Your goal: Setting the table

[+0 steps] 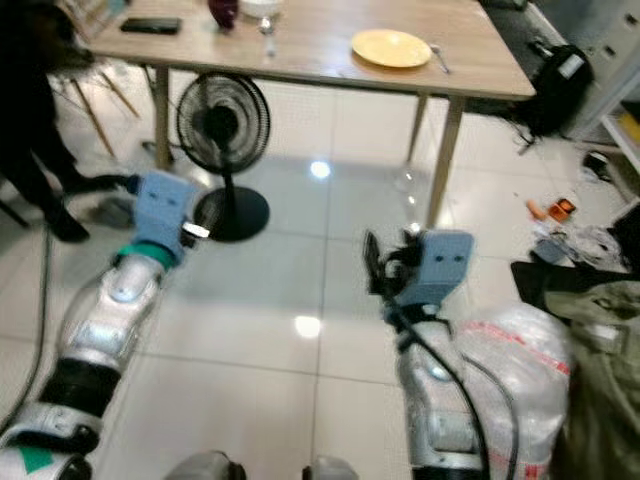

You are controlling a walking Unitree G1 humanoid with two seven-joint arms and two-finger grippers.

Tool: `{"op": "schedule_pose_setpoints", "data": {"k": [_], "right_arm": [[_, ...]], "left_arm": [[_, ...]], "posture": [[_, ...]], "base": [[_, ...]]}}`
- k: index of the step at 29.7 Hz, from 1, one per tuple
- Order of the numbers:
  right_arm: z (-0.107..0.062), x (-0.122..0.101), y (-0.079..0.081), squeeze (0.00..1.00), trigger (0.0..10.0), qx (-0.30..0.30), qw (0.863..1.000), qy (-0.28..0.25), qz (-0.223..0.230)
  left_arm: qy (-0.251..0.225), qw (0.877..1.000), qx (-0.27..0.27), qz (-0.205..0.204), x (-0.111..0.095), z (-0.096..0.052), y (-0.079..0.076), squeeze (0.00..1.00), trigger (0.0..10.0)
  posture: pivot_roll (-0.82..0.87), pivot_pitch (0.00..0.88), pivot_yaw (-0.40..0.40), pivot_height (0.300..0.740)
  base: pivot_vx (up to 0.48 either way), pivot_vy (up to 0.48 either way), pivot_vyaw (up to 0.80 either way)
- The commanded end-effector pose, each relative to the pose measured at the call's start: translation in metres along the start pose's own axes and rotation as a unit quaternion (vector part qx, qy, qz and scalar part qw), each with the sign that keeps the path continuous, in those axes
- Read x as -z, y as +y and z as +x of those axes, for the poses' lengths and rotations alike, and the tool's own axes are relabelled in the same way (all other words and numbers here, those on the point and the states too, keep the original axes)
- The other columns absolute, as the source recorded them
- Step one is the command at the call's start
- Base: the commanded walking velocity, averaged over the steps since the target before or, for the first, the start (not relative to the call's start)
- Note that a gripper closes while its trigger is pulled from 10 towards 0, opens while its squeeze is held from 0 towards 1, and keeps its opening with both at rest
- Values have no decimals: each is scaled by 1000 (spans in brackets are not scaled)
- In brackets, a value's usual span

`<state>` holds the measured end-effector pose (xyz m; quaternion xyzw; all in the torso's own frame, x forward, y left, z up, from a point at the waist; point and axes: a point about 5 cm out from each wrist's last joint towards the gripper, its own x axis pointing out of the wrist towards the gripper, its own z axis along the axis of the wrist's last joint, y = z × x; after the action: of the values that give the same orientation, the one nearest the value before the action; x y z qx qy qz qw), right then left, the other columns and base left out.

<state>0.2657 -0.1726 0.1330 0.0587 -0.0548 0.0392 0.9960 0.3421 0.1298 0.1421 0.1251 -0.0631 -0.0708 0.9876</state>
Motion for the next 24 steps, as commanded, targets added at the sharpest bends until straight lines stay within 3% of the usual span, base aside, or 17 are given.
{"op": "schedule_pose_setpoints", "data": {"k": [1,24], "right_arm": [[-2,1,-9,0,10000,17,1000,1,-10],[-2,1,-13,0,10000,29,1000,0,-11]], "left_arm": [[2,1000,10,-3,1,0,-7,0,10000],[-2,1000,13,-6,-2,3,-11,0,10000]], "posture": [[2,0,54,740],[-3,0,54,740]], "base": [[480,0,0],[413,0,0]]}}
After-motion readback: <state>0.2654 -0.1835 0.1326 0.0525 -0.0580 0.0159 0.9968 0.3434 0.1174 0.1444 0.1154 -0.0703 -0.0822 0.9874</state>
